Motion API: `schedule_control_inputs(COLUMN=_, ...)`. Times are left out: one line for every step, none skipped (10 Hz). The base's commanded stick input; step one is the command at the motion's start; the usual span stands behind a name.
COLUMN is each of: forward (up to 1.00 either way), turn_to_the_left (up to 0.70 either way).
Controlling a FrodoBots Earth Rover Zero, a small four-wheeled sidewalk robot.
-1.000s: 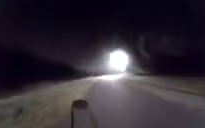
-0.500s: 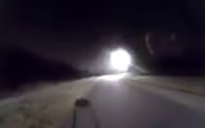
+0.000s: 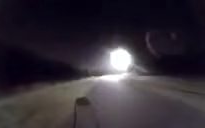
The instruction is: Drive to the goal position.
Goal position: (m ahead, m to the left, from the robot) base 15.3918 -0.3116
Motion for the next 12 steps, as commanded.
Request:
schedule_control_inputs(forward=1.0, turn_to_the_left=-0.13)
schedule_control_inputs(forward=1.0, turn_to_the_left=-0.16)
schedule_control_inputs(forward=1.0, turn_to_the_left=-0.15)
schedule_control_inputs(forward=1.0, turn_to_the_left=-0.12)
schedule_control_inputs(forward=1.0, turn_to_the_left=-0.06)
schedule_control_inputs(forward=1.0, turn_to_the_left=-0.04)
schedule_control_inputs(forward=1.0, turn_to_the_left=-0.04)
schedule_control_inputs(forward=1.0, turn_to_the_left=-0.04)
schedule_control_inputs(forward=1.0, turn_to_the_left=-0.04)
schedule_control_inputs(forward=1.0, turn_to_the_left=-0.05)
schedule_control_inputs(forward=1.0, turn_to_the_left=-0.05)
schedule_control_inputs(forward=1.0, turn_to_the_left=-0.05)
